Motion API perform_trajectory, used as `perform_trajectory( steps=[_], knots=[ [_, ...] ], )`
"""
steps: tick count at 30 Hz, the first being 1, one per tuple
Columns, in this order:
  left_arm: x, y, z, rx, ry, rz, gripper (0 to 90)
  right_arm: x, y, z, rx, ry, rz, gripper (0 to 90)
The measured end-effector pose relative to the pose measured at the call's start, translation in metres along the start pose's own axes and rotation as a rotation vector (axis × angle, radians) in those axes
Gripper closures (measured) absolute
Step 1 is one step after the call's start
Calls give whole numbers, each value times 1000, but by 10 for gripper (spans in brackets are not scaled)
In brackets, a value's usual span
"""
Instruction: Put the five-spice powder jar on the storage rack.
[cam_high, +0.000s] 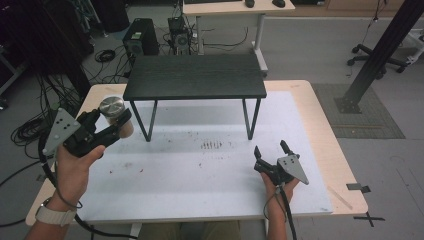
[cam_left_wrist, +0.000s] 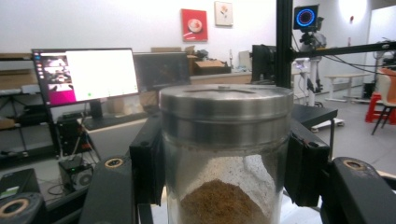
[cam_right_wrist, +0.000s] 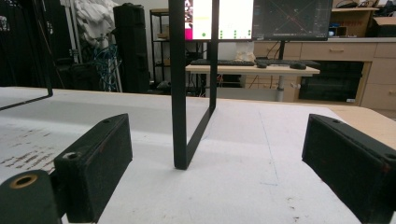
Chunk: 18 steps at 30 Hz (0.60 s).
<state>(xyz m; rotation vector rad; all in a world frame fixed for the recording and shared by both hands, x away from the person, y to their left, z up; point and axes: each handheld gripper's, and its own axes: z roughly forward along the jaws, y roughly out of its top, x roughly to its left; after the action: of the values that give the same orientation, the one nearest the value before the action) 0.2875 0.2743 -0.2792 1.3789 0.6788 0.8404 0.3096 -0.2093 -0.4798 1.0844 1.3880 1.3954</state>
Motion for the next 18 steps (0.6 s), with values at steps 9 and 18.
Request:
perform_trajectory(
  steps=[9,18],
  knots=[
    [-1,19,16,1,-41,-18,426,0,0,0,2,1,1,86],
    [0,42,32,-26,-79,-17,426,0,0,0,2,2,4,86]
  ],
)
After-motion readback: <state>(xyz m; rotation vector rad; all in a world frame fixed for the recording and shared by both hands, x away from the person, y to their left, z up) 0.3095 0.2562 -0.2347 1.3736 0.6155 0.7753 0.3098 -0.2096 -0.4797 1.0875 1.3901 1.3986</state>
